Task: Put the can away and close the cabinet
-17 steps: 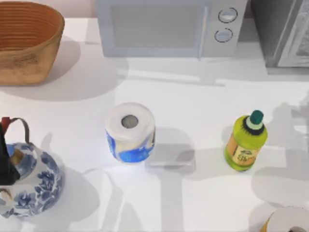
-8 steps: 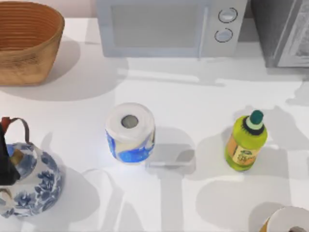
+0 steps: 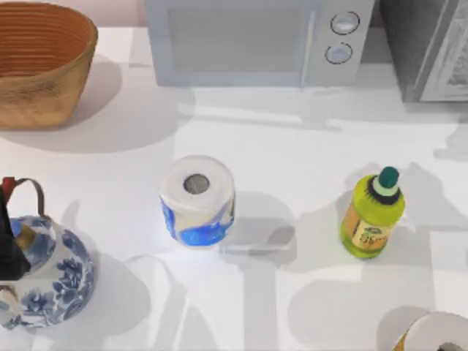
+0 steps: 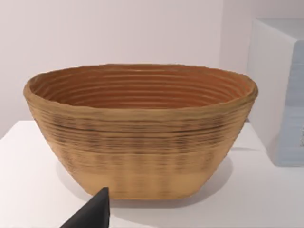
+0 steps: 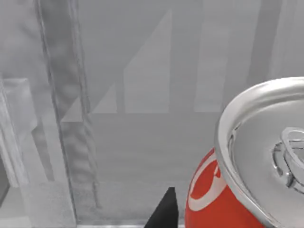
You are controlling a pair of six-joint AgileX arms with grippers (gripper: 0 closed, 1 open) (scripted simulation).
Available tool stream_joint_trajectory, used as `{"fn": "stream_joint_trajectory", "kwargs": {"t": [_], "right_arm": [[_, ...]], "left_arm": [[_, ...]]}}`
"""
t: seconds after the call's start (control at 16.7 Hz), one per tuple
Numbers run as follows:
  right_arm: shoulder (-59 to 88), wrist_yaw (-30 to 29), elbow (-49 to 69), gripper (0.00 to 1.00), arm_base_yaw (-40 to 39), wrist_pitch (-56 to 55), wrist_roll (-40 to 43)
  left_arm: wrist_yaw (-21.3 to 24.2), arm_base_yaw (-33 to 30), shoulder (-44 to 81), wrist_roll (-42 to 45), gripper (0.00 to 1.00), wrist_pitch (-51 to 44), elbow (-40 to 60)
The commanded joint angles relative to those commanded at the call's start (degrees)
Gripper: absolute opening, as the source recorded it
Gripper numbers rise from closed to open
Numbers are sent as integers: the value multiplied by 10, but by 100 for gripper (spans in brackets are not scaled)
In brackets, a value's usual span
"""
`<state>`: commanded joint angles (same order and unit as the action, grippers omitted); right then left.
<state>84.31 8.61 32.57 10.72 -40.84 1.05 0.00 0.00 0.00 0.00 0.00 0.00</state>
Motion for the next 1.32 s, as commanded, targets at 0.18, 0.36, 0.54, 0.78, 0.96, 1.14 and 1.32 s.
{"fn": "stream_joint_trajectory", "kwargs": {"t": [0.18, 0.36, 0.54, 0.78, 0.96, 1.14, 1.32], "right_arm": [[-72, -11, -25, 0, -4, 31, -1], [-186, -25, -66, 0, -16, 83, -2], [-327, -38, -120, 0, -34, 151, -4], [-527, -55, -199, 0, -62, 250, -6], [-664, -67, -254, 0, -82, 318, -8], [-772, -78, -297, 0, -97, 372, -10], [-833, -85, -321, 0, -106, 403, -10]], "left_arm": [[0, 0, 0, 0, 100, 0, 0], [0, 0, 0, 0, 100, 0, 0], [0, 0, 0, 0, 100, 0, 0], [0, 0, 0, 0, 100, 0, 0], [0, 0, 0, 0, 100, 0, 0], [0, 0, 0, 0, 100, 0, 0], [0, 0, 0, 0, 100, 0, 0]]}}
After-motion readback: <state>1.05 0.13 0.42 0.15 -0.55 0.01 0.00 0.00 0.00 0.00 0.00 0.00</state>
